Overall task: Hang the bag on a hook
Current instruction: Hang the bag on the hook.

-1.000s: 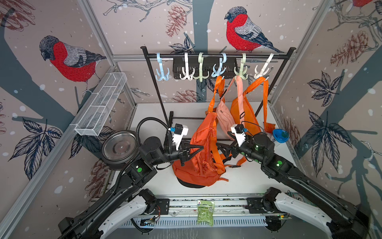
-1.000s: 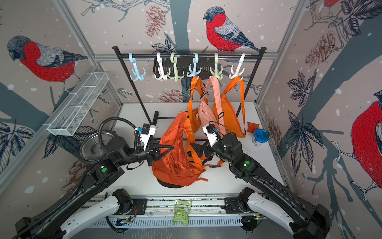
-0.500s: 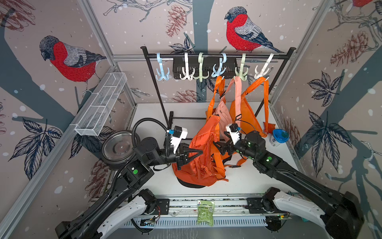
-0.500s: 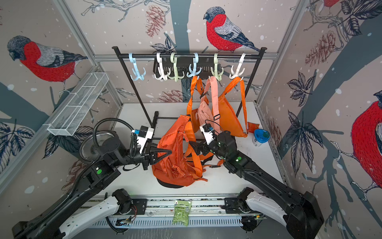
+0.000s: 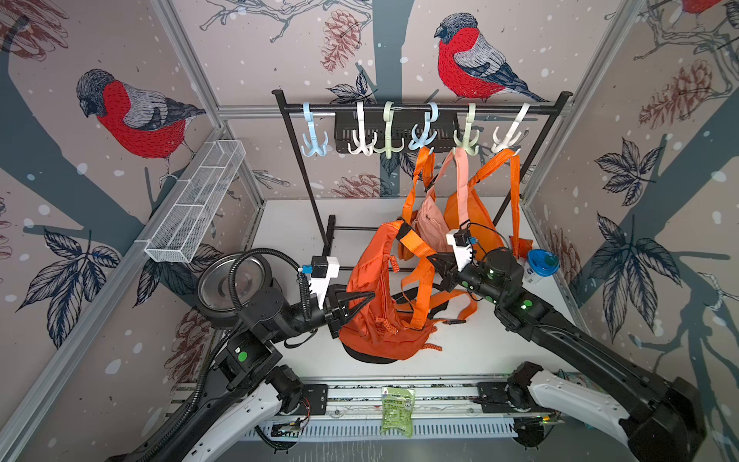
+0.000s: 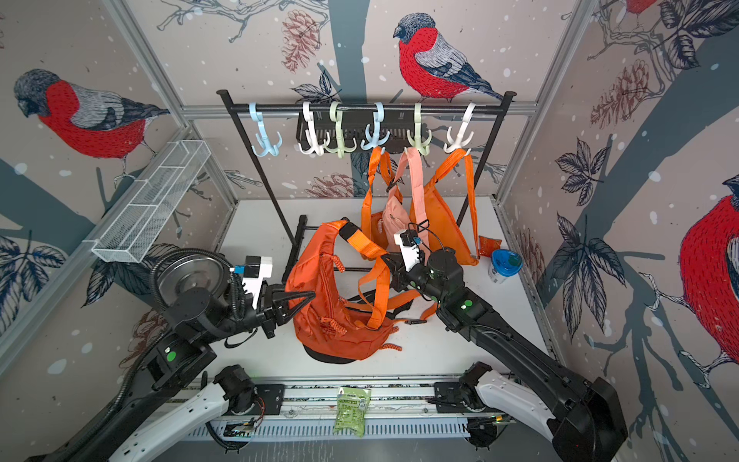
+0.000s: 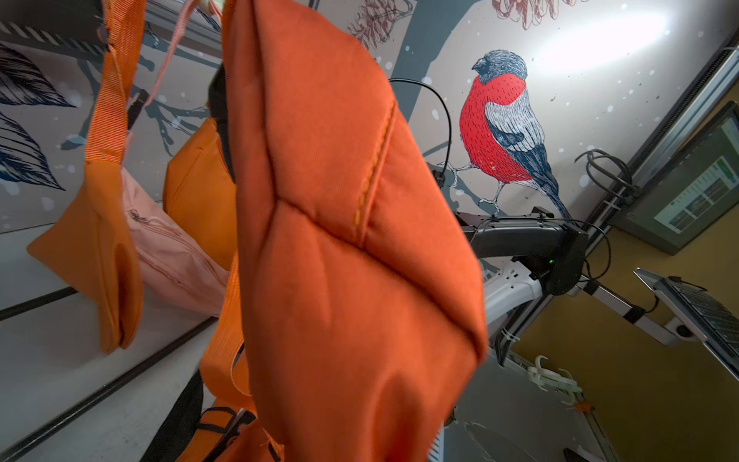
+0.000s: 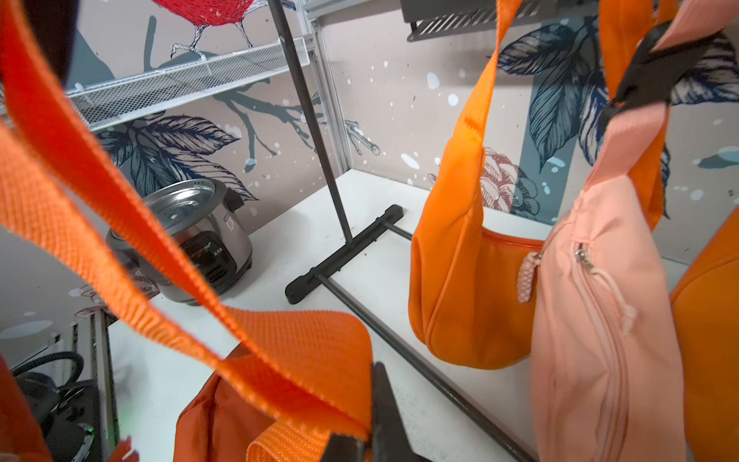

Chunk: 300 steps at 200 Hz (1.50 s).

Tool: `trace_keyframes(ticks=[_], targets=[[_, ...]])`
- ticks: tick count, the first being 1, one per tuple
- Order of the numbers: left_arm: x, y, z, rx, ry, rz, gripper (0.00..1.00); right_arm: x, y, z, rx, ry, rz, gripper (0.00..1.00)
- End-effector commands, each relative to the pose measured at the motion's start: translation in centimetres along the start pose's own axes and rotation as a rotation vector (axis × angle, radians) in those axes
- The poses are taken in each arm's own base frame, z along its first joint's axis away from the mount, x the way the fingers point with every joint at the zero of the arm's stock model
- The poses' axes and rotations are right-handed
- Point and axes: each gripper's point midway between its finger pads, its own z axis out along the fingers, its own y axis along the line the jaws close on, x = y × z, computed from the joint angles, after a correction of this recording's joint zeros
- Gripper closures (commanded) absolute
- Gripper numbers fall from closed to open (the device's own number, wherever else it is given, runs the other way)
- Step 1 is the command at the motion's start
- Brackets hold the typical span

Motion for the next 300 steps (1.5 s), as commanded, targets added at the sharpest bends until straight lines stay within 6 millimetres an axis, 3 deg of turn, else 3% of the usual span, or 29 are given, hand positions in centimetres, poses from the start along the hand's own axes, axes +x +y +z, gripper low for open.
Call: trace_keyframes(ticks=[1, 36, 75, 90, 139, 176, 223, 300], targets=[[-1.9, 1.5, -1.0, -0.110, -0.120, 0.015, 1.00, -3.5, -0.7, -0.2, 0.063, -0.070, 0.006, 0.96], [-3.2, 2.3, -2.2, -0.177, -0.222, 0.017, 1.00, -9.7, -0.5, 0.2, 0.105, -0.138, -0.003, 0.97], [-4.3, 2.8, -2.0, -0.182, -0.297, 0.008, 1.00, -16.4, -1.4, 2.6, 0.221, -0.162, 0.001, 0.97], [-4.7, 2.8, -1.7, -0.173, -0.311, 0.008, 1.00, -17.3, -1.8, 4.9, 0.250, -0.134, -0.006, 0.97], [-6.7, 3.1, -1.0, -0.207, -0.330, 0.014, 1.00, -21.8, -1.7, 8.6, 0.298, -0.144, -0.056, 0.97], [-8.1, 3.3, -0.8, -0.230, -0.360, 0.028, 1.00, -23.2, -2.1, 11.1, 0.341, -0.124, -0.098, 0.97], [-9.5, 4.2, 0.1, -0.280, -0.362, 0.038, 1.00, -24.3, -3.0, 12.7, 0.393, -0.119, -0.131, 0.97], [-10.5, 5.6, 1.2, -0.346, -0.354, 0.019, 1.00, -24.0, -4.7, 14.3, 0.458, -0.098, -0.172, 0.95]])
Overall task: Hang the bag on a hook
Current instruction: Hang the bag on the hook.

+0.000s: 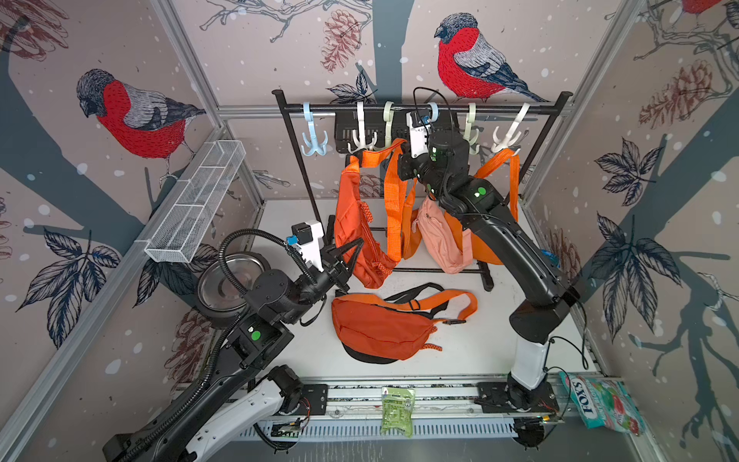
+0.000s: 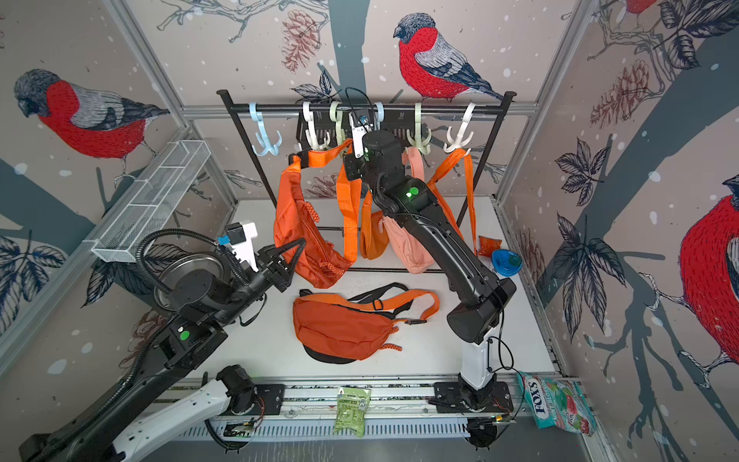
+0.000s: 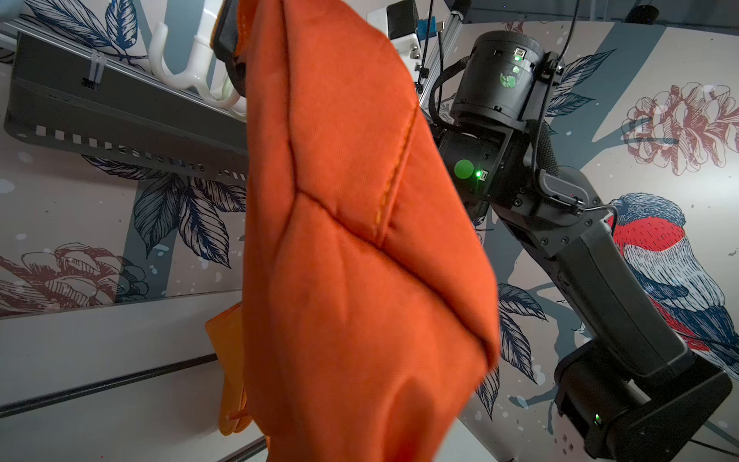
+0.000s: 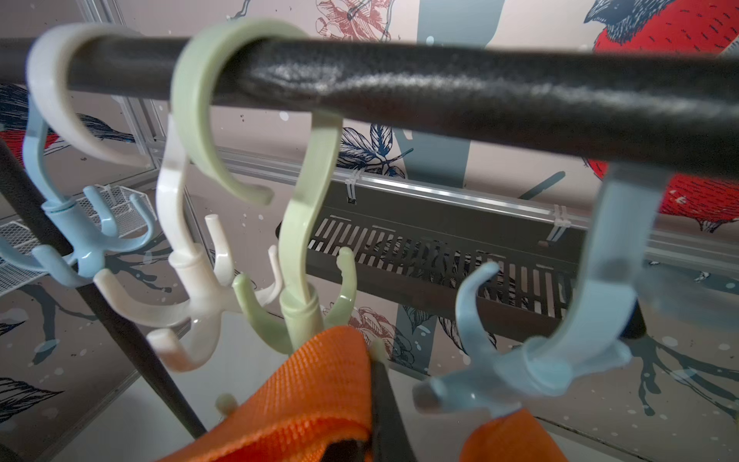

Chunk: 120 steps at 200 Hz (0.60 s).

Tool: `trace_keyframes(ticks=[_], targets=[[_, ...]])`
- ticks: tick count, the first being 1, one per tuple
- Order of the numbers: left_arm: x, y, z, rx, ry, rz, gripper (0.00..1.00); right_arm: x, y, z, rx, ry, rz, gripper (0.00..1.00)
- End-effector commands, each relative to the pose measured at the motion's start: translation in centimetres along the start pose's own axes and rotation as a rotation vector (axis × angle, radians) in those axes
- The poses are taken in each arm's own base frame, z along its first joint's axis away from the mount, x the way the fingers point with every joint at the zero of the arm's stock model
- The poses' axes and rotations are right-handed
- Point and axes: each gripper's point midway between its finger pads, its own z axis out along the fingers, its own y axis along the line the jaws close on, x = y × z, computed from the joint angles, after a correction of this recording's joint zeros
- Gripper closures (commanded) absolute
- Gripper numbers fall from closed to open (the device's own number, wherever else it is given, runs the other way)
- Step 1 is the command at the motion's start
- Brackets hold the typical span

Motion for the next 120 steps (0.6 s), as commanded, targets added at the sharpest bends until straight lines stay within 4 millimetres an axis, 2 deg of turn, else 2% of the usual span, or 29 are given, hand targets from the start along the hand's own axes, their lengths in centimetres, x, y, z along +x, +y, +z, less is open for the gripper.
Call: trace_keyframes(ticks=[1, 18, 57, 120], targets=[[-1.7, -0.2, 0.1, -0.005, -0.056, 0.014, 1.00, 0.0, -0.7, 0.6, 0.037, -0.003, -0.026, 0.95], [-1.9, -0.4, 0.3, 0.000, -0.056, 0.014, 1.00, 0.3, -0.7, 1.0, 0.039, 0.003, -0.029, 0.95], [-2.6, -0.6, 0.4, -0.003, -0.066, 0.026, 1.00, -0.5, -1.0, 0.7, 0.047, -0.019, -0.023, 0.95], [-2.5, -0.3, 1.4, -0.018, -0.049, 0.029, 1.00, -0.6, -1.6, 0.9, 0.063, -0.025, -0.023, 0.94]])
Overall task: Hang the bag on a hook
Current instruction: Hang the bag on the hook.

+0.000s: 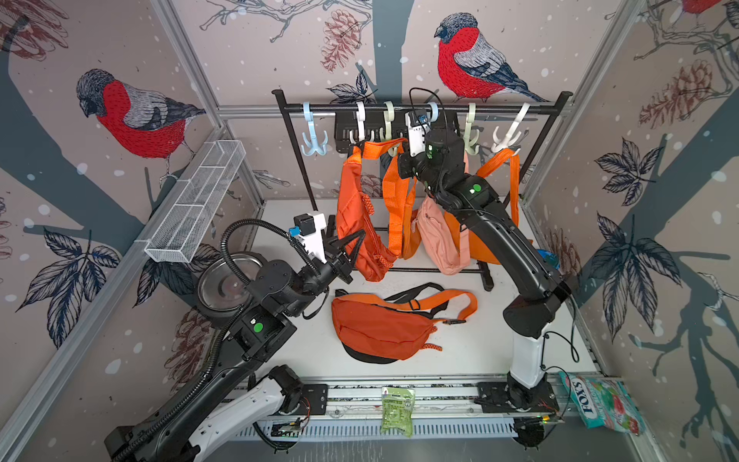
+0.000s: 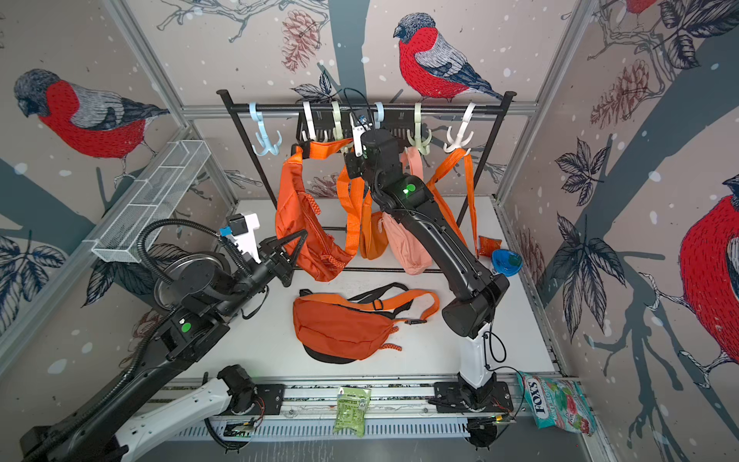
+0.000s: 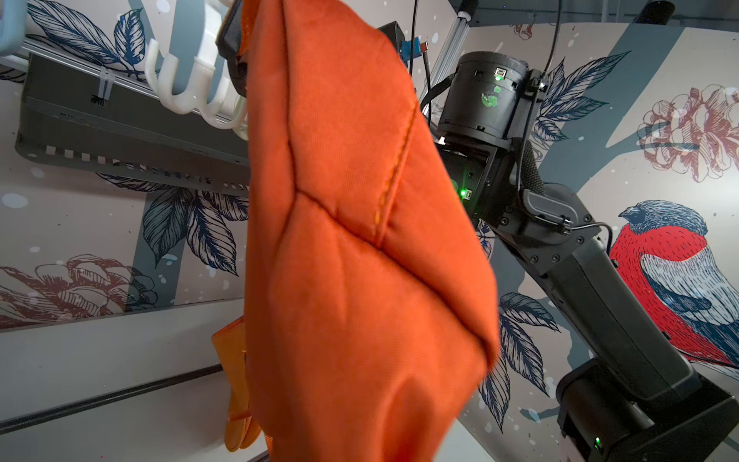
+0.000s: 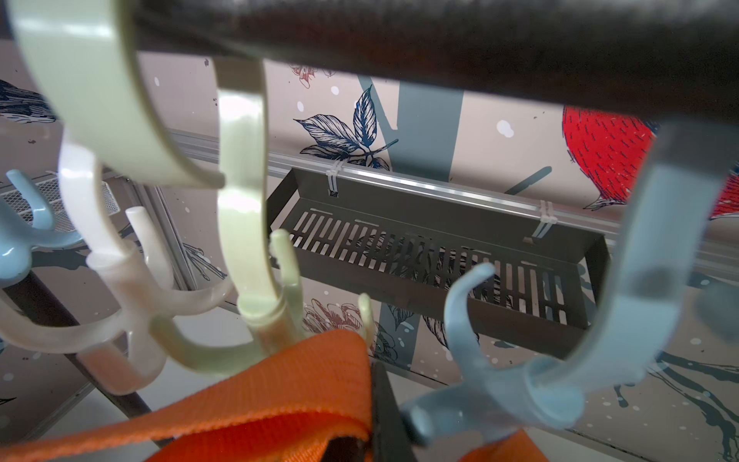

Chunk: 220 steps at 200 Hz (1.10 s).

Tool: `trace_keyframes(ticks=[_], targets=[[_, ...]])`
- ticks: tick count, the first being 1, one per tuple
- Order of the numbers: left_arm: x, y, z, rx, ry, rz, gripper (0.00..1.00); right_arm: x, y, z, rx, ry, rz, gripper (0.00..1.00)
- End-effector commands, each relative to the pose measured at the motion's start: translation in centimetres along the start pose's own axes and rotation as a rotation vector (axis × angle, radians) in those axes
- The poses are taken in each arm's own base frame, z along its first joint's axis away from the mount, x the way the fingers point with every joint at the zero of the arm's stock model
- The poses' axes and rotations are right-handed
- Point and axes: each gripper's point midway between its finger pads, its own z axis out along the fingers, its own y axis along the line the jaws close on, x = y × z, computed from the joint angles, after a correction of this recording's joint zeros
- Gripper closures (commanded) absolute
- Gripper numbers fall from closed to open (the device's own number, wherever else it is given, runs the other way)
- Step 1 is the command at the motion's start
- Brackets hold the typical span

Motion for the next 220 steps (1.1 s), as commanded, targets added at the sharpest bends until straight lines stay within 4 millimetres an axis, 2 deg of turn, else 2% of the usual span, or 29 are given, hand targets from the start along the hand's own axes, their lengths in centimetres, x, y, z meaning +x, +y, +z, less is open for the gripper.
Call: trace_keyframes(ticks=[1, 30, 91, 129, 168, 220], targets=[[-1.5, -0.3, 0.1, 0.002, -0.049, 0.011, 1.00, -1.4, -0.6, -0.3, 0.021, -0.044, 0.006, 0.94], [-0.9, -0.1, 0.3, 0.004, -0.031, 0.000, 1.00, -0.6, -0.7, -0.1, 0.025, -0.022, -0.007, 0.92], [1.7, -0.3, -0.5, 0.060, 0.014, -0.041, 1.00, 1.0, -0.6, -1.0, 0.005, 0.001, -0.015, 0.73], [4.2, 0.3, -0.4, 0.066, 0.075, -0.093, 1.00, 1.5, -0.5, -1.6, 0.004, 0.015, -0.015, 0.48], [6.4, 1.0, -0.5, 0.070, 0.108, -0.134, 1.00, 1.9, -0.3, -2.9, 0.001, 0.006, -0.017, 0.33], [8.7, 1.5, 0.1, 0.078, 0.156, -0.148, 1.00, 1.9, -0.5, -4.8, 0.010, -0.016, -0.011, 0.30]])
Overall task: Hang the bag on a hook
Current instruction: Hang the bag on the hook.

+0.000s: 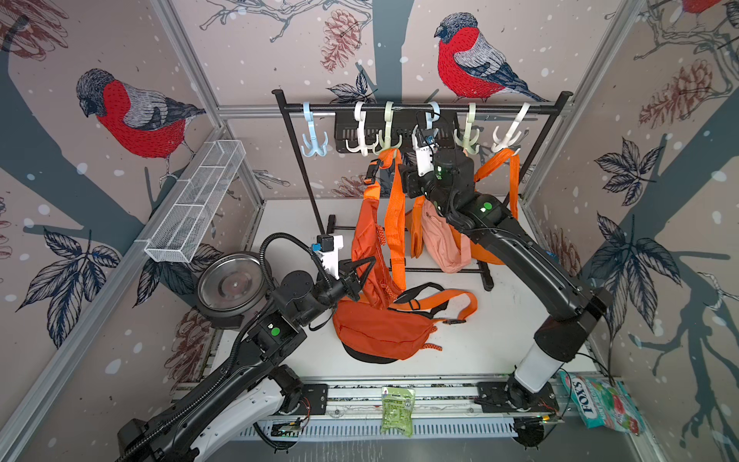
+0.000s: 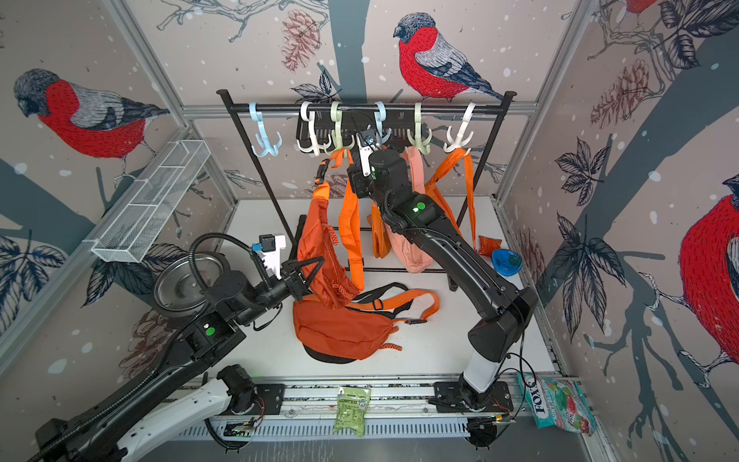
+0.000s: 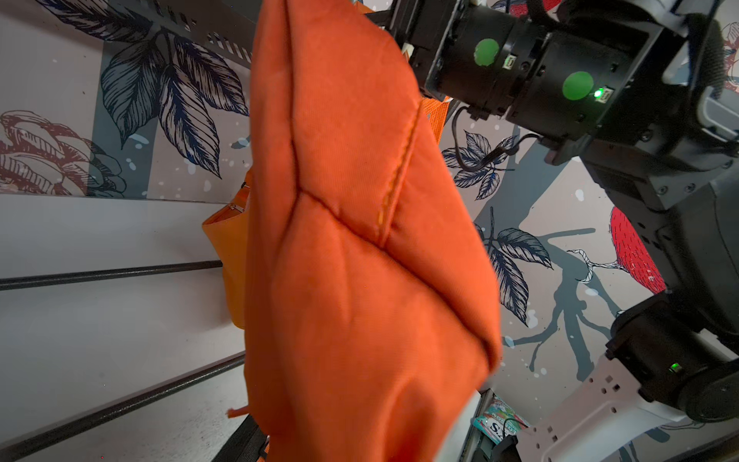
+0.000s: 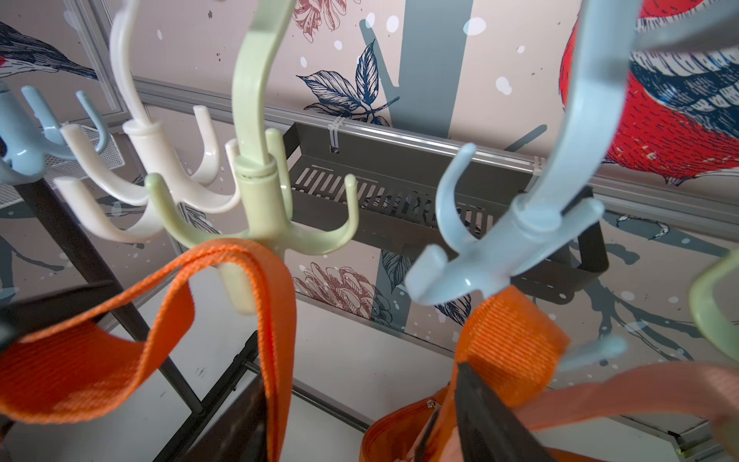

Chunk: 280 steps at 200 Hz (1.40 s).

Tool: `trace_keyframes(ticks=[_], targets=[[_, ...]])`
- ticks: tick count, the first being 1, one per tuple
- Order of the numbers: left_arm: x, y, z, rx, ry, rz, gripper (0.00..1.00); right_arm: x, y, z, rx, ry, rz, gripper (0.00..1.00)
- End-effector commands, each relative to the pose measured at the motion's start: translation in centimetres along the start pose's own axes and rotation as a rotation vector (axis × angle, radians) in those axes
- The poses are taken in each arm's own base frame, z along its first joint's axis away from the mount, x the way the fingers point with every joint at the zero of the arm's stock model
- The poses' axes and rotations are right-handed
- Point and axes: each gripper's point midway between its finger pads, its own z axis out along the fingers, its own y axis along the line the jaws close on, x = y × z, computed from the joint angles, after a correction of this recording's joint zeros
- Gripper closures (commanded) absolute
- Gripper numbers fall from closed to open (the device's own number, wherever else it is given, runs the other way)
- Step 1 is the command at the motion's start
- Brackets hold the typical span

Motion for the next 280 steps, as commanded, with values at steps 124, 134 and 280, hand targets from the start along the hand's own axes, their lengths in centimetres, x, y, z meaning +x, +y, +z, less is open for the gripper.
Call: trace_keyframes(ticks=[124, 134, 280], targets=[[1.5, 0.8, 3.4, 0.016, 0.047, 0.023, 0.45, -0.9, 0.1, -4.5, -0.075, -0.061, -0.009, 0.00], [1.6, 0.9, 3.6, 0.012, 0.052, 0.026, 0.39, -0.8, 0.5, -5.1, -0.107, -0.062, -0.010, 0.00], [1.0, 2.2, 3.3, -0.071, 0.044, 0.078, 0.12, 8.1, 3.4, -11.1, -0.346, 0.013, 0.010, 0.00]])
